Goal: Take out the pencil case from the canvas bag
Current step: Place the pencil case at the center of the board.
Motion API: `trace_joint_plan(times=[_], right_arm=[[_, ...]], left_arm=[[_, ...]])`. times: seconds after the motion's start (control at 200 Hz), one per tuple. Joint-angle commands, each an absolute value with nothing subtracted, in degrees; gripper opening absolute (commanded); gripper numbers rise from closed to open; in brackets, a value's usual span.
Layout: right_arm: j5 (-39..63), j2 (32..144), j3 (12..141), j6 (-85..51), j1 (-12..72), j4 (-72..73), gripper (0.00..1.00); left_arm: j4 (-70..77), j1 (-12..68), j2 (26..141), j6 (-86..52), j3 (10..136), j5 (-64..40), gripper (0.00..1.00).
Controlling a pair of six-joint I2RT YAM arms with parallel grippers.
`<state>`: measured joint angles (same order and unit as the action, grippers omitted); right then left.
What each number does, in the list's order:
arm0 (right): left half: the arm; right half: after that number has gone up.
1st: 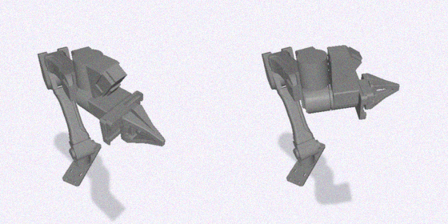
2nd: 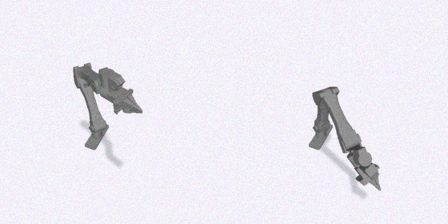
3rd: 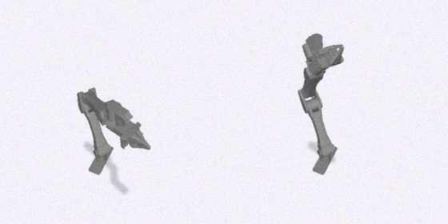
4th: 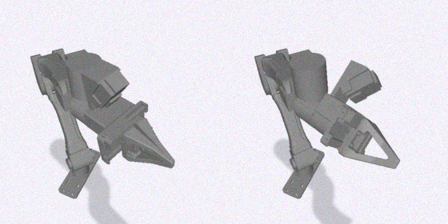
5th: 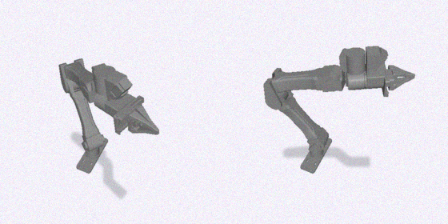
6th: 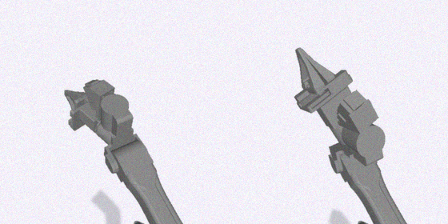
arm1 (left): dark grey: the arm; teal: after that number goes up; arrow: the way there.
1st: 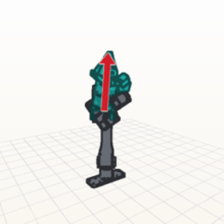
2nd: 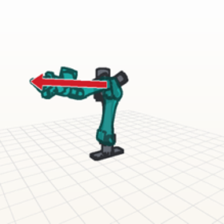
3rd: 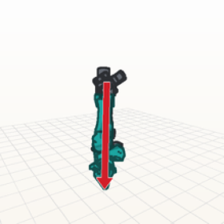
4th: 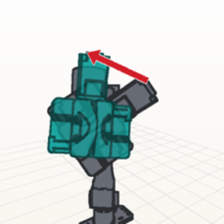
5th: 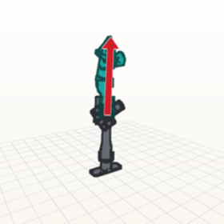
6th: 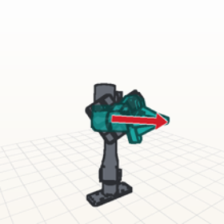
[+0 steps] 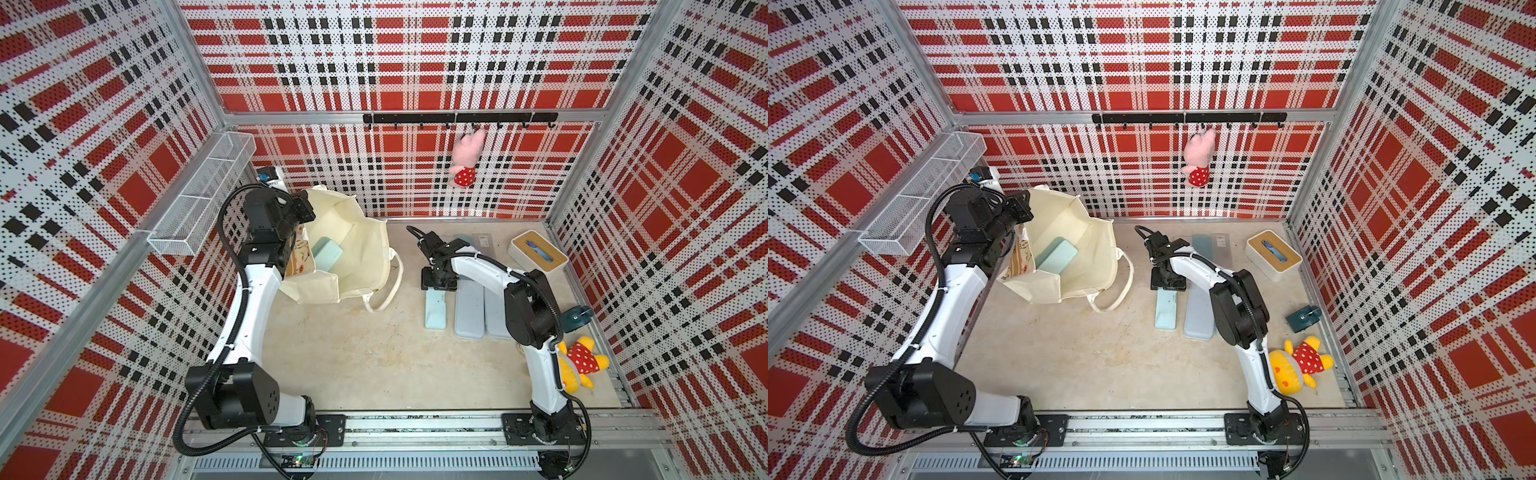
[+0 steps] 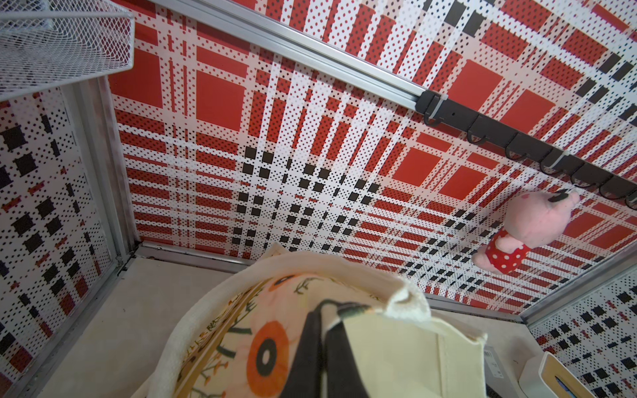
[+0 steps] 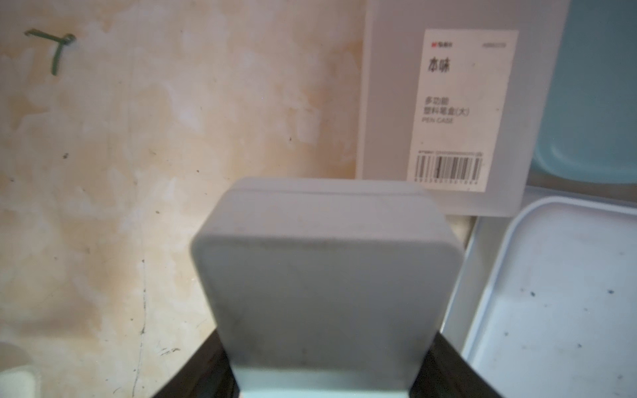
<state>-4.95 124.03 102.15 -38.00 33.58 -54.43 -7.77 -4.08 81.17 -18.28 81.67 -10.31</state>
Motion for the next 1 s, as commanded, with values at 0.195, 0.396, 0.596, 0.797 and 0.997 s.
trace_joint_plan(times=[0.195, 0.396, 0.596, 0.797, 0.997], right_arm=[[-9.47, 126.16, 101.99, -37.06, 33.24, -58.0, 0.46], [-10.99, 126.14, 102.31, -37.27, 33.14, -57.99, 0.69], [-12.42, 124.26, 101.89, -37.71, 33.18, -56.76, 0.83], [-12.71, 121.29, 100.52, -37.47, 33.98, -55.61, 0.79], [-12.35, 121.15, 98.53, -37.8, 35.07, -54.96, 0.77]], left_arm=[[-2.16, -4.39, 79.45, -19.16, 83.64, -11.57, 0.0], [-2.4, -4.39, 79.45, -18.9, 84.1, -11.79, 0.0], [-3.0, -4.47, 79.37, -18.44, 84.19, -12.5, 0.0], [-3.16, -5.62, 79.02, -18.46, 83.84, -12.57, 0.0], [-2.99, -7.81, 78.35, -18.94, 82.99, -13.4, 0.0]])
